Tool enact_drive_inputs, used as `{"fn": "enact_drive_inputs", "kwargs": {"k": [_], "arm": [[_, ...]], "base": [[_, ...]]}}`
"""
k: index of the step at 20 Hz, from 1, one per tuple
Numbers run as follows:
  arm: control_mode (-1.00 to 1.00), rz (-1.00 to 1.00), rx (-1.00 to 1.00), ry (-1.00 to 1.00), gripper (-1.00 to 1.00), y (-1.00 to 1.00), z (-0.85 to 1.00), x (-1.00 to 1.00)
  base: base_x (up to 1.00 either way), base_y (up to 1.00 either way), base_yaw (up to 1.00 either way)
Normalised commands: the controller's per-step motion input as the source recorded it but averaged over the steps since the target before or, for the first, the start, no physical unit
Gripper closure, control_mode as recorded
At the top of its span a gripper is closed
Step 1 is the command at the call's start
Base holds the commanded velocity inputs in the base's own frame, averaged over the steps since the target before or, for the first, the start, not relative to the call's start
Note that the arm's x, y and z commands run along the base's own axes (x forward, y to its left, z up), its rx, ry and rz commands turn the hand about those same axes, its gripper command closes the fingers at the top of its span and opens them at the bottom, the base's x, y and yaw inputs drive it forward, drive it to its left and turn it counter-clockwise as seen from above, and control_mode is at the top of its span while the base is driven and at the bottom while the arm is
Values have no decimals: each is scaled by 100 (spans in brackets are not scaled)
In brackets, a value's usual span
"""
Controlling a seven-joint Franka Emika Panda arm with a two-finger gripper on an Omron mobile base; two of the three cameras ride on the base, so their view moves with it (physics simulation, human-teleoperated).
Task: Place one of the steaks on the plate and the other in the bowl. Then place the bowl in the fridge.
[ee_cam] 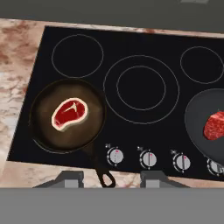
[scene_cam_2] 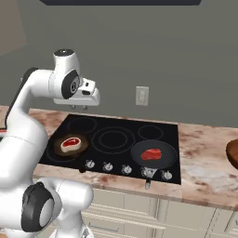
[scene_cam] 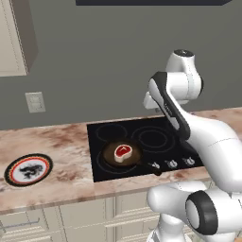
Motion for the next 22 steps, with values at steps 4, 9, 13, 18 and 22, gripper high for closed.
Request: {"fn": "enact_drive_inputs", "kwargs": {"k": [4, 9, 13, 18, 22], "arm": [[-100, -2, 0, 0, -100, 27, -1, 0], [-100, -17, 0, 6, -100, 79, -13, 16], [-100, -51, 0, 33, -100, 86, -43, 37], [-100, -50, 0, 33, -100, 63, -71, 33], [-100, -23, 0, 13, -100, 27, -67, 26]], "base": [[0, 0, 0], [0, 0, 0], [0, 0, 0], [0, 0, 0], [0, 0, 0]]}}
